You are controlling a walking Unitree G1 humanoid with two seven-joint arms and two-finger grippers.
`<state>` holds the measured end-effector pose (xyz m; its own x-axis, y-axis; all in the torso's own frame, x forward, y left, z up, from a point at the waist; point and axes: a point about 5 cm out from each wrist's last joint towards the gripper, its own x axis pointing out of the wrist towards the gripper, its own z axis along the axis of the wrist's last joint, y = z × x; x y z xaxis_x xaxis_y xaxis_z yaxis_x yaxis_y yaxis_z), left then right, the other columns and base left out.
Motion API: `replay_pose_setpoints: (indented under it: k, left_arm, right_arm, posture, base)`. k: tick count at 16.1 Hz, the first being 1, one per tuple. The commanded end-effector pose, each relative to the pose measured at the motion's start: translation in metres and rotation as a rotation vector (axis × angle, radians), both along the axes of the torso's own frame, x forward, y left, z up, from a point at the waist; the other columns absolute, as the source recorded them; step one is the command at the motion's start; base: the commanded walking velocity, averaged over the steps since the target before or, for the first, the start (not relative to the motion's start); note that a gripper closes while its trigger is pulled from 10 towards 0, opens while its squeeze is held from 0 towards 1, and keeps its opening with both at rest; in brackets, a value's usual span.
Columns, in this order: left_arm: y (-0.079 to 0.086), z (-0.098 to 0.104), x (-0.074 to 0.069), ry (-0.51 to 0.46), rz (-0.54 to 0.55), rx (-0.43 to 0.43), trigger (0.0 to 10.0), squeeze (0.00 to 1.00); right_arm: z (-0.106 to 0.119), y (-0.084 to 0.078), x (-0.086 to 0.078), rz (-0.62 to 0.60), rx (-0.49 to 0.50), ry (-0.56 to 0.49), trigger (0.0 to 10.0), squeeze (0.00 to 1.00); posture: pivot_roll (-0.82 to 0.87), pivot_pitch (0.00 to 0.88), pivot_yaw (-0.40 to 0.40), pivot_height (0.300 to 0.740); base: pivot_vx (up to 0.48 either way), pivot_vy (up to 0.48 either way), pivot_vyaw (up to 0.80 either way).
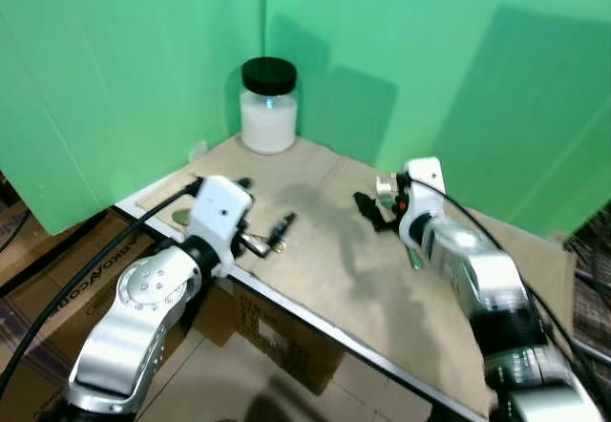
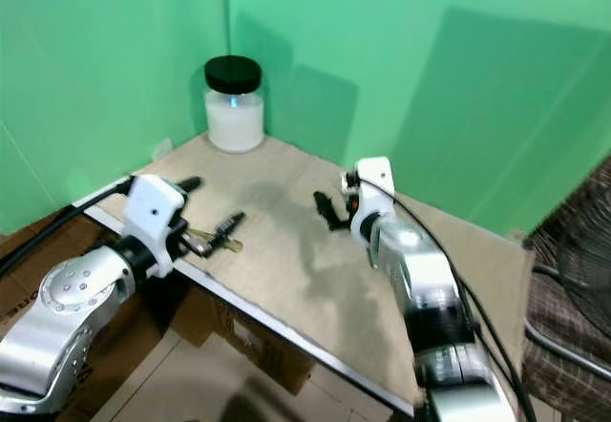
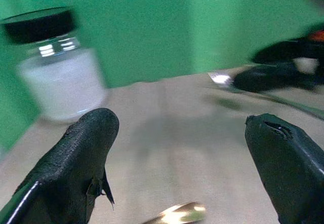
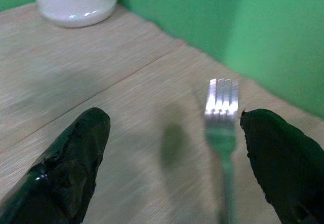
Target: Setting the table
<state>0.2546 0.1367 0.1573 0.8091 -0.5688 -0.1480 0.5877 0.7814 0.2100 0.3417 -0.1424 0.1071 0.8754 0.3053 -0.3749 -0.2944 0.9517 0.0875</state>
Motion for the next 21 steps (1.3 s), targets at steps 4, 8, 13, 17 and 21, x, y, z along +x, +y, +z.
replay_pose_setpoints:
  k: [4,8,13,17,21]
  left_arm:
    - [0.000,-0.002,-0.006,0.052,-0.131,0.037,10.0,0.00]
    - [0.000,-0.005,-0.011,0.079,-0.174,0.042,10.0,0.00]
    - [0.000,-0.006,-0.014,0.098,-0.214,0.045,10.0,0.00]
    - [-0.001,-0.006,-0.017,0.117,-0.240,0.045,10.0,0.00]
    - [0.000,-0.006,-0.019,0.130,-0.255,0.048,10.0,0.00]
  right_arm:
    - [-0.009,-0.015,0.021,-0.073,-0.116,0.101,10.0,0.00]
    - [-0.015,-0.025,0.026,-0.092,-0.133,0.155,10.0,0.00]
    - [-0.022,-0.026,0.026,-0.122,-0.086,0.184,0.0,0.00]
    - [-0.028,-0.027,0.024,-0.140,-0.084,0.201,0.0,0.00]
    - [-0.030,-0.020,0.023,-0.102,-0.072,0.203,0.0,0.00]
  posture:
    - [0.02,0.000,-0.092,0.740]
    - [0.02,0.000,-0.103,0.740]
    - [0.02,0.000,-0.097,0.740]
    - [0.03,0.000,-0.097,0.740]
    - [0.03,0.000,-0.095,0.740]
  base:
    - [0.000,0.000,0.00]
    - [0.000,0.000,0.00]
    - [0.000,0.000,0.00]
    - [0.000,0.000,0.00]
    - [0.000,0.000,0.00]
